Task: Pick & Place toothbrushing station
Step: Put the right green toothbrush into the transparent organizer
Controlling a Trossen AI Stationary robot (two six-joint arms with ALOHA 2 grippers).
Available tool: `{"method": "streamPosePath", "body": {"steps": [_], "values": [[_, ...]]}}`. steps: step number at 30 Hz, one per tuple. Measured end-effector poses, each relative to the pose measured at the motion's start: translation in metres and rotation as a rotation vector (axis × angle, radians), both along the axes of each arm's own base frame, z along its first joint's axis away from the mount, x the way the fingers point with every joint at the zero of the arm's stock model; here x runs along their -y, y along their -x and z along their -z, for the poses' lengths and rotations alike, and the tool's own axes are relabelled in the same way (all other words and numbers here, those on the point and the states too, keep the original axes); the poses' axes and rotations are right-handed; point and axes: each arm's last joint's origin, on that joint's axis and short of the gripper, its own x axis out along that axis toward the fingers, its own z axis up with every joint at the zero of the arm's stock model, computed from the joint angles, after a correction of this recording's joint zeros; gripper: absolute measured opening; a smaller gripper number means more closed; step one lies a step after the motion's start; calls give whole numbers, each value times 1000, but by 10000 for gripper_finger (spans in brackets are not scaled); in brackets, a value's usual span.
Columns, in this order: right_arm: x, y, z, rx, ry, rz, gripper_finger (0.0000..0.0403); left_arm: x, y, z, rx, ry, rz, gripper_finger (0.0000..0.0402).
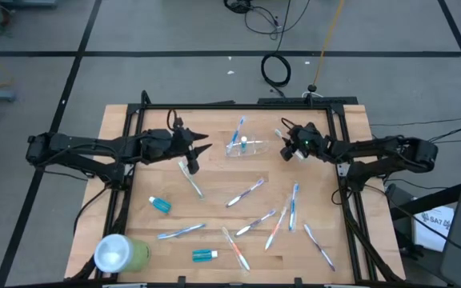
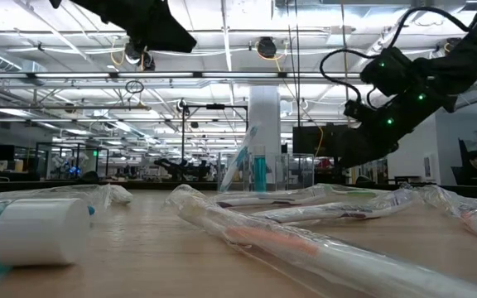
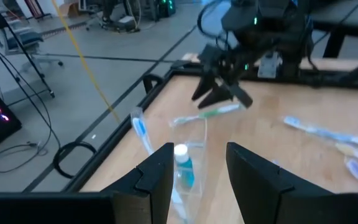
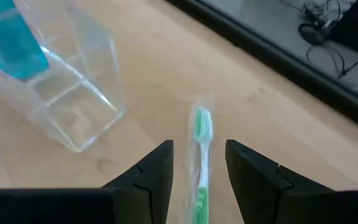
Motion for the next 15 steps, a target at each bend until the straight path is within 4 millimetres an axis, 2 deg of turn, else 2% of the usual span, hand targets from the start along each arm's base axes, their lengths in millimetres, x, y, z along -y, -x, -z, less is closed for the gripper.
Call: {"method": "streamPosePath", "body": {"steps": [11,15], "values": [[13,0,20,-52,-42,55,137,0,0,0,8,16,-4,154],[18,-3,32,-41,-86,11,137,0,0,0,7,16,-4,154]]}}
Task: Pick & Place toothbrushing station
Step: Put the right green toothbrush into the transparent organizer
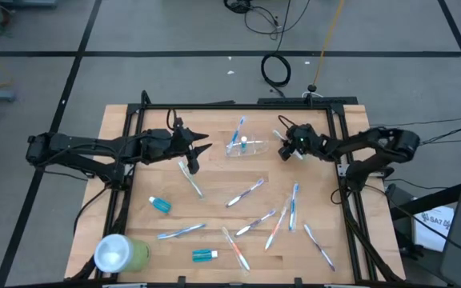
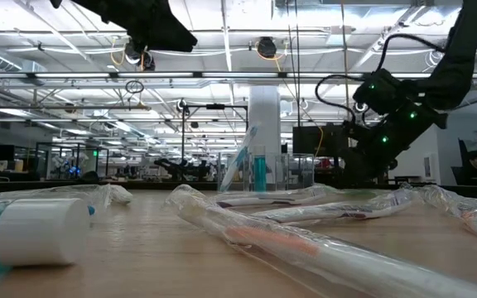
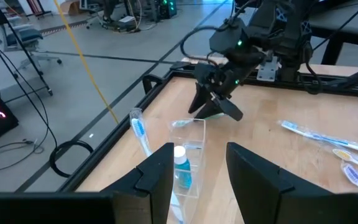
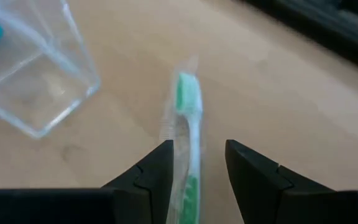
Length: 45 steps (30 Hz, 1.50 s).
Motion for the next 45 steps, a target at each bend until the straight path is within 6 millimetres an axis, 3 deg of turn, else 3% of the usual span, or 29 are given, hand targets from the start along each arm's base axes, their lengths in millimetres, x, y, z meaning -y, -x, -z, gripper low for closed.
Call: {"method": "streamPosePath", "body": {"steps": [9,13,20,25,29,34,40,45], "values": [[4,-2,18,-89,27,23,129,0,0,1,-10,-4,2,154],[4,-2,18,-79,28,18,100,0,0,1,-10,-4,2,154],[4,-2,18,-81,36,24,15,0,0,1,-10,-4,2,154],[6,-4,14,-21,48,40,20,0,0,1,-10,-4,2,154],[5,-4,1,29,80,35,11,0,0,1,-10,-4,2,154],[-4,-9,-33,199,157,8,6,0,0,1,-12,-11,-1,154],[-30,-15,-78,467,247,-90,2,0,0,1,-16,-23,0,154],[-55,-20,-103,629,338,-181,2,0,0,1,-14,-18,-3,154]]}}
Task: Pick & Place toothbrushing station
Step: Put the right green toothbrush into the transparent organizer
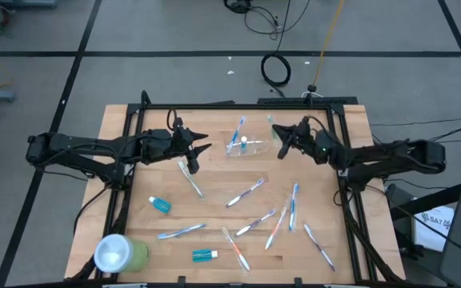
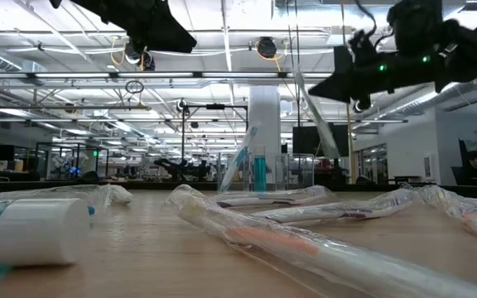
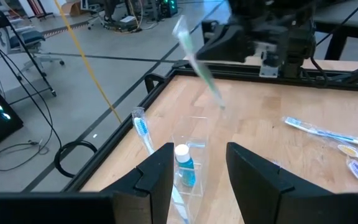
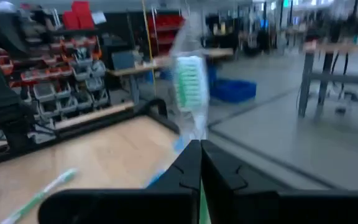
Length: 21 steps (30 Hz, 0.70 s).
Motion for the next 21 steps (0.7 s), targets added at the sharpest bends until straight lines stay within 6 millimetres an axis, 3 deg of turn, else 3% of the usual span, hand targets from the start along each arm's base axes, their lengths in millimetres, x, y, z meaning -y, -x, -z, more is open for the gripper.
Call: {"method": "streamPosePath", "body": {"steps": [10,21], "values": [[-19,-11,-10,122,151,-21,1,0,0,-1,13,-1,-1,154],[-3,-25,6,170,223,50,0,0,-1,-3,29,-2,-1,154]]}}
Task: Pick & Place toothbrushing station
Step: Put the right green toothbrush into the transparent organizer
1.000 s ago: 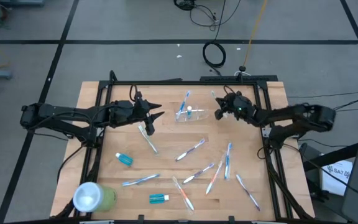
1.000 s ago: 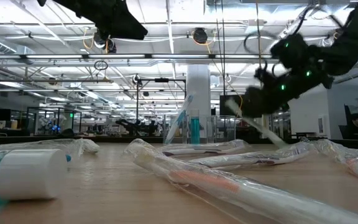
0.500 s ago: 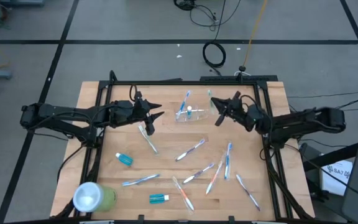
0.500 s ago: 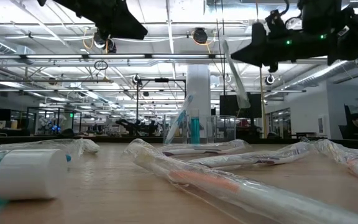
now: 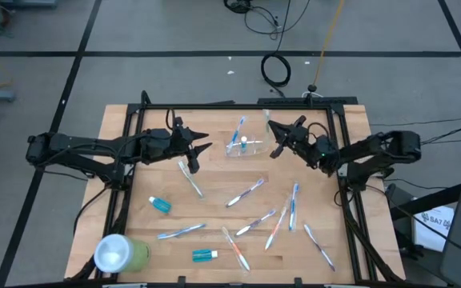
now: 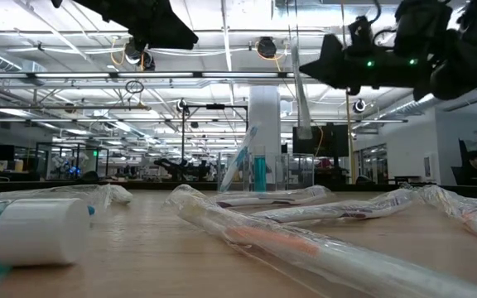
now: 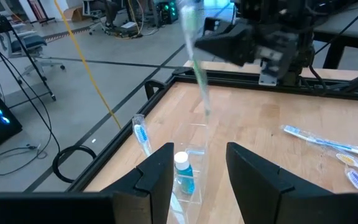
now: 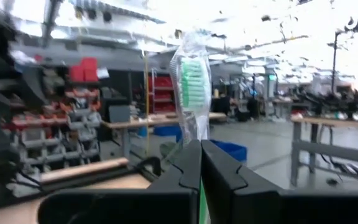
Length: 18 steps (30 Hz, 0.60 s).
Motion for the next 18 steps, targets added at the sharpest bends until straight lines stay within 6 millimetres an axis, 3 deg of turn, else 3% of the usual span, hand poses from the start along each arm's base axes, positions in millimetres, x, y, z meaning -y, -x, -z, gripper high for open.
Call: {"method": "streamPosePath", "body": {"steps": [8,18], "values": [[15,-24,21,-87,-51,25,0,0,0,0,-1,0,0,154],[21,-27,43,-257,-175,179,0,0,0,1,-9,-4,2,154]]}}
